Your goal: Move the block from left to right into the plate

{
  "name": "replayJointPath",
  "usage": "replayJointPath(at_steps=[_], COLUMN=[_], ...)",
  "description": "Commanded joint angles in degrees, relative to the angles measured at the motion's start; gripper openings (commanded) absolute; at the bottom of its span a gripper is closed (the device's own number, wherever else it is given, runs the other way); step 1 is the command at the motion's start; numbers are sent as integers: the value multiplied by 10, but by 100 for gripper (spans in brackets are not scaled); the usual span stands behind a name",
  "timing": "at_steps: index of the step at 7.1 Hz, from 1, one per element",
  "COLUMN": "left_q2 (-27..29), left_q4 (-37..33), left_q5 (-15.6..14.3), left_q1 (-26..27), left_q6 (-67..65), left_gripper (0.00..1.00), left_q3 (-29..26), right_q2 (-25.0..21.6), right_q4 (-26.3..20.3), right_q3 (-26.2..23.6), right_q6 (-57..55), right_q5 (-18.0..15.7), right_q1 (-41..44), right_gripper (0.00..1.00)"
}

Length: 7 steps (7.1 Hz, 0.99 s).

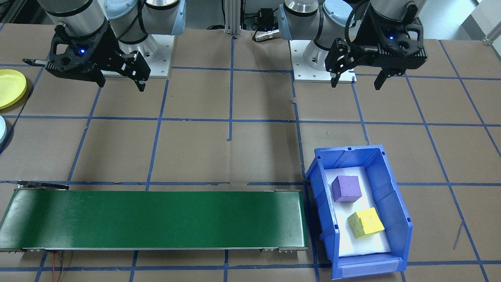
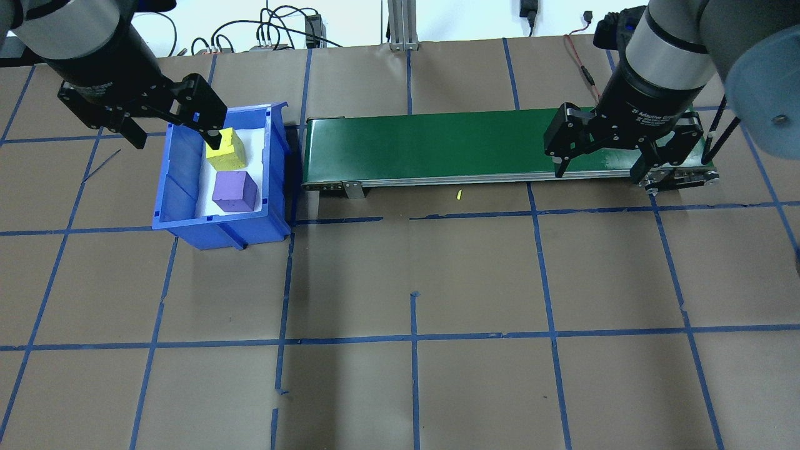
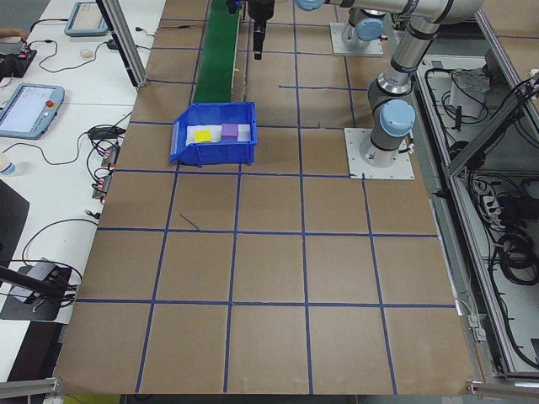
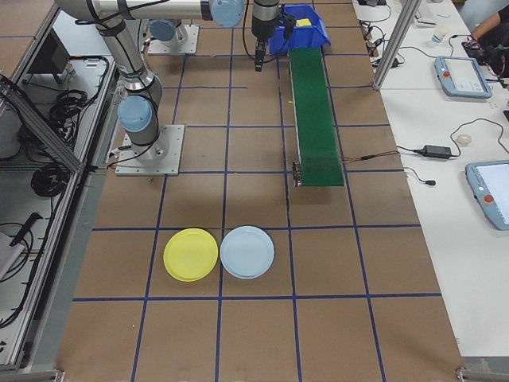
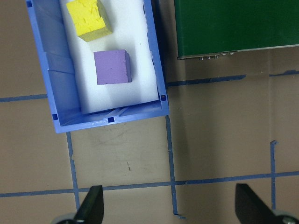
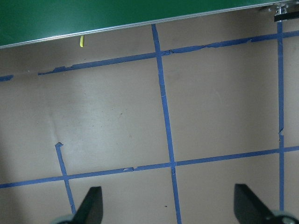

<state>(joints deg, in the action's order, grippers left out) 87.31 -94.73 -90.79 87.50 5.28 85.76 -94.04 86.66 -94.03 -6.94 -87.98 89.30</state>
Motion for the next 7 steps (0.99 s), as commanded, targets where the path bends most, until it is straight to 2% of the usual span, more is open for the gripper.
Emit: replayJointPath(at_steps=[1,3,5,6,7], left_q2=[2,-2,4,35,97], left_q4=[-20,-26,1,44,83], left_q5=[6,5,6,6,7], left_q1=[-8,-6,-7,-16,-19], left_q6=[5,12,17,40,76], left_gripper=[100,100,100,100,100], left_q3=[0,25,36,43,30], right_q2=[0,0,0,0,0], right_q4=[0,0,0,0,0], right_q3=[0,0,0,0,0], right_q6=[0,0,0,0,0], right_q5=[0,0,0,0,0], right_q1=[0,0,0,0,0], right_gripper=[100,100,100,100,100])
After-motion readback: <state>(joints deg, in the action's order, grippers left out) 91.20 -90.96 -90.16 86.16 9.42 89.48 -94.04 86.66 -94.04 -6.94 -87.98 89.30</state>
